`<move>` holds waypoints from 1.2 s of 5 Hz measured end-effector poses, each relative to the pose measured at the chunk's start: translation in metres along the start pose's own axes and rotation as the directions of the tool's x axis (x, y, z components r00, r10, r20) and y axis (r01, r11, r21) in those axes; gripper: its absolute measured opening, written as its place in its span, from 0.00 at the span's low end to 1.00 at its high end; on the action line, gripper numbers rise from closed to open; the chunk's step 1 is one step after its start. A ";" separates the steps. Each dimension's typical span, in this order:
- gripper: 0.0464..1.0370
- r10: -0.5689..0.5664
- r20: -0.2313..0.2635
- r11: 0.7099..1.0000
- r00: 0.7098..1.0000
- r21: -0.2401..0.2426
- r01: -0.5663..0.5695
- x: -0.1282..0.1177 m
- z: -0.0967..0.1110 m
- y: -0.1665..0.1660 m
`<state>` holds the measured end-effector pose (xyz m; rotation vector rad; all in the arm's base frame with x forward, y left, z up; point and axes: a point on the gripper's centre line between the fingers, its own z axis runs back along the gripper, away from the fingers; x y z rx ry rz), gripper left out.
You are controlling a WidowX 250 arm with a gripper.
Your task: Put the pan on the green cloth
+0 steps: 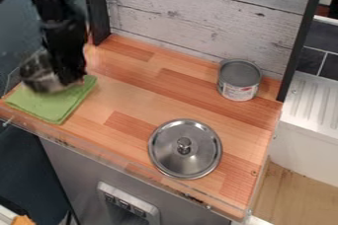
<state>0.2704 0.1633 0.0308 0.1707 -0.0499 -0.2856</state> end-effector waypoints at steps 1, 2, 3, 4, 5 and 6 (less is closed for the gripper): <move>0.03 -0.039 -0.030 0.999 0.999 0.021 0.040 -0.008 -0.010 -0.004; 0.06 -0.096 -0.058 0.995 0.994 0.016 0.097 -0.016 -0.020 -0.021; 0.25 -0.095 -0.067 0.995 0.993 -0.003 0.095 -0.021 -0.021 -0.032; 0.54 -0.055 -0.035 0.999 0.998 0.000 0.055 -0.020 -0.002 -0.032; 0.84 0.021 0.007 0.999 1.000 -0.025 -0.021 -0.027 0.033 -0.023; 0.97 0.066 0.015 0.996 0.998 -0.053 -0.065 -0.028 0.046 -0.021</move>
